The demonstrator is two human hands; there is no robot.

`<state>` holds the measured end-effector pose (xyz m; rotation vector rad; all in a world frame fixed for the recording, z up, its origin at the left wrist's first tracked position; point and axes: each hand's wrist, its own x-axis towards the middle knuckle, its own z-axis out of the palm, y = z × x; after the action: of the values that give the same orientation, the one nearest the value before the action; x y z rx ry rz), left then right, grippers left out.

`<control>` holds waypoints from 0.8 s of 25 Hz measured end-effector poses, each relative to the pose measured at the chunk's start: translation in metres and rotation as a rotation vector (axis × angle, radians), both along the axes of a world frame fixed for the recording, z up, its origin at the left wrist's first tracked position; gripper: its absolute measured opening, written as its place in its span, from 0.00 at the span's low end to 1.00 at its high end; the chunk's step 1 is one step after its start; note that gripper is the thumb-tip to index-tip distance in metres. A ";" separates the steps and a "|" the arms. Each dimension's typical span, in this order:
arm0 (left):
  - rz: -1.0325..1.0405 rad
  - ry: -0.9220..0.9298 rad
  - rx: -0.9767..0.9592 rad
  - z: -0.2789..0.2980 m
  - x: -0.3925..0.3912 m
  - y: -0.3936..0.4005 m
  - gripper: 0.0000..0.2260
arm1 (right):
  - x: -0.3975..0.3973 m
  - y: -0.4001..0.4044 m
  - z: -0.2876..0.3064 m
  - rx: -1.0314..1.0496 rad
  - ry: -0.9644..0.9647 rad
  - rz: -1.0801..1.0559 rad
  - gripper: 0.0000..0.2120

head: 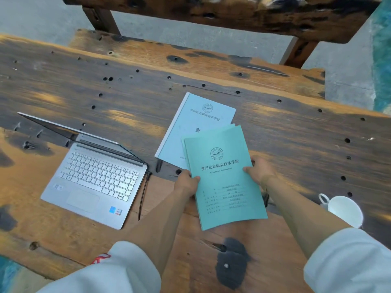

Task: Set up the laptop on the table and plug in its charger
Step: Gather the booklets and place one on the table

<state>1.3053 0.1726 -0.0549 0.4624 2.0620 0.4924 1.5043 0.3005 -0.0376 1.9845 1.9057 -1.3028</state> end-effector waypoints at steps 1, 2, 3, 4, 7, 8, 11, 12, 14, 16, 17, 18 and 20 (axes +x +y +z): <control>0.006 0.015 0.010 0.001 -0.007 0.007 0.09 | -0.009 0.007 0.000 0.012 0.004 -0.004 0.14; 0.015 0.017 0.017 0.001 -0.011 0.013 0.10 | -0.015 0.013 -0.002 0.023 -0.003 -0.004 0.15; 0.025 0.013 0.019 0.000 -0.015 0.019 0.11 | -0.021 0.018 -0.003 0.035 -0.026 0.004 0.15; 0.028 0.010 0.012 -0.001 -0.017 0.022 0.13 | -0.024 0.021 -0.007 0.045 -0.048 0.011 0.16; -0.022 0.051 -0.026 -0.009 -0.020 0.023 0.14 | -0.028 0.023 -0.016 0.084 -0.112 0.000 0.16; -0.030 0.065 -0.037 -0.012 -0.021 0.023 0.14 | -0.028 0.023 -0.020 0.091 -0.125 -0.014 0.16; -0.033 0.085 -0.076 -0.015 -0.021 0.022 0.12 | -0.031 0.021 -0.027 0.065 -0.161 -0.053 0.18; -0.060 0.111 -0.102 -0.016 -0.021 0.023 0.11 | -0.034 0.020 -0.029 0.061 -0.168 -0.072 0.19; -0.144 0.186 -0.152 -0.015 -0.018 0.025 0.13 | -0.039 0.017 -0.031 0.069 -0.171 -0.113 0.22; -0.140 0.210 -0.154 -0.014 -0.014 0.026 0.15 | -0.041 0.017 -0.032 0.054 -0.194 -0.096 0.22; -0.111 0.201 -0.152 -0.013 -0.011 0.027 0.16 | -0.042 0.018 -0.032 0.025 -0.199 -0.087 0.22; -0.069 0.181 -0.152 -0.012 -0.009 0.028 0.16 | -0.040 0.020 -0.032 -0.014 -0.186 -0.091 0.21; 0.062 0.095 -0.145 -0.012 -0.006 0.029 0.19 | -0.037 0.025 -0.031 -0.095 -0.144 -0.128 0.20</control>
<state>1.2991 0.2014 -0.0671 0.3422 2.1909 0.3594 1.4677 0.3255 -0.0684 2.1199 1.6477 -1.2167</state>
